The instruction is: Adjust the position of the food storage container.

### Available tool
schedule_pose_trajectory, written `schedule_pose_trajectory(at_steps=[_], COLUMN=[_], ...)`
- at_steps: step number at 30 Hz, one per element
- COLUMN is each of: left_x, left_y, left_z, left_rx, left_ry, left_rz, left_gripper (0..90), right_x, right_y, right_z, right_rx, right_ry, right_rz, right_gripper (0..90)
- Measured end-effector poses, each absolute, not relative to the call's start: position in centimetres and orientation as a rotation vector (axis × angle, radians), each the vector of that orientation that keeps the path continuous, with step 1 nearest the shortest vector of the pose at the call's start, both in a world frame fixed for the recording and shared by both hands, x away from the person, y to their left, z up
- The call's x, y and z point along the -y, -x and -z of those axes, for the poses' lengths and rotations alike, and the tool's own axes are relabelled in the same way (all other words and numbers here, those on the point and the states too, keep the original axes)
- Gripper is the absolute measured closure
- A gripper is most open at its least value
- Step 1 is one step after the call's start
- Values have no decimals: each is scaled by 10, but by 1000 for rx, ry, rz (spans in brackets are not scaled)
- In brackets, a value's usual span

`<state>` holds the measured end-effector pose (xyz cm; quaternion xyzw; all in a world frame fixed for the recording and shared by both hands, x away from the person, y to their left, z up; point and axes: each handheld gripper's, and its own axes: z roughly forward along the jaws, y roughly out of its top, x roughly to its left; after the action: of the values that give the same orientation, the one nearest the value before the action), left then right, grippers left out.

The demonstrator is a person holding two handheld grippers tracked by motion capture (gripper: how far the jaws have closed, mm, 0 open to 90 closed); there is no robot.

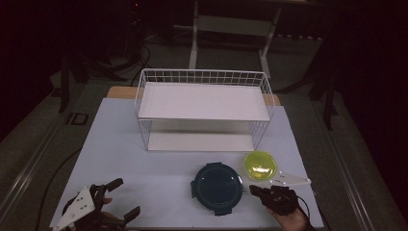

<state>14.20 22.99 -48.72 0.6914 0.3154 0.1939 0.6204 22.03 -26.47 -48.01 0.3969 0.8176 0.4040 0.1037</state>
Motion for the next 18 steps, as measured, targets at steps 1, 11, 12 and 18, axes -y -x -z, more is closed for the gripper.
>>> schedule_pose_trajectory(at_steps=[1,11,12,18], left_x=[-230,-230,-230,-228], left_y=[-142,-143,-143,-143], left_z=[487,488,488,488], left_rx=[-726,-728,-730,-725], left_ry=[-1588,-1588,-1589,-1596], left_rz=[-446,-438,-438,-436], left_gripper=[2,1,2,2], right_x=[265,252,252,248], right_y=[-220,-237,-238,-238], right_z=[480,493,492,492], right_rx=[-2412,-2456,-2457,-2460], right_ry=[-1171,-1163,-1165,-1163], right_rz=[-1192,-1169,-1172,-1183], right_gripper=[900,900,900,900])
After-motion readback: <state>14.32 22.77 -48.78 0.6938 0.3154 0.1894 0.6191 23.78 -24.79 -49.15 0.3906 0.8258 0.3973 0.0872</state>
